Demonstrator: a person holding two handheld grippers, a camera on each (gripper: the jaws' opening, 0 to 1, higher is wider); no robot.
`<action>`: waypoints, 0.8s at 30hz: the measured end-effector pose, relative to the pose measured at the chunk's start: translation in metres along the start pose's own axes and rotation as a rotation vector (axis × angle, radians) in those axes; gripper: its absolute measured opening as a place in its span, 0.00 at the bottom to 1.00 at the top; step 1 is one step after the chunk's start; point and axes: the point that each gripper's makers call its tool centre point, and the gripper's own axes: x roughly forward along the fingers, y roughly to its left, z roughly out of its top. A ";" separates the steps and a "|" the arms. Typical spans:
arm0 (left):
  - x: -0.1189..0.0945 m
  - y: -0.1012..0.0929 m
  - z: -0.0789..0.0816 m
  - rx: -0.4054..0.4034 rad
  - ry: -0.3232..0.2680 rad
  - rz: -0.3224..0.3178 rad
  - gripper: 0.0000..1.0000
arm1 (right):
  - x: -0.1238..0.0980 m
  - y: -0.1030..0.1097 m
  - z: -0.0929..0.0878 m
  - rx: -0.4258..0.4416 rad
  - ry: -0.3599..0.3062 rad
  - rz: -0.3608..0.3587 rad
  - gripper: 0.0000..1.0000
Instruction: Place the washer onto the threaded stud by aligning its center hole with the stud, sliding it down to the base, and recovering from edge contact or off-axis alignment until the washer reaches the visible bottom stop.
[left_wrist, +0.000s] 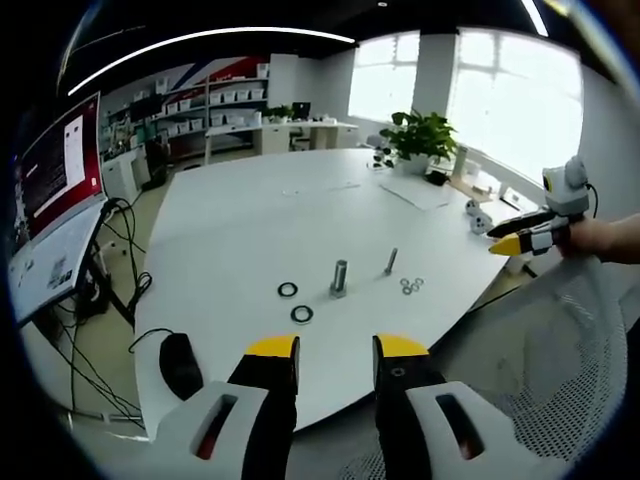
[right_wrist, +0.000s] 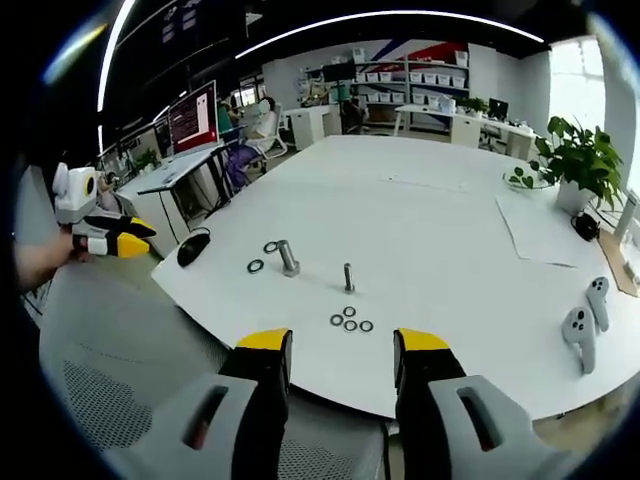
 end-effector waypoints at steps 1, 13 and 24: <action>0.000 0.000 0.000 0.000 0.000 0.000 0.27 | 0.000 0.000 0.000 0.000 0.000 0.000 0.43; 0.000 0.000 0.000 0.001 0.001 0.005 0.27 | 0.000 -0.002 0.000 0.004 -0.005 0.001 0.42; 0.001 0.000 -0.002 -0.001 0.007 0.007 0.27 | 0.000 -0.003 -0.003 0.008 0.014 -0.002 0.42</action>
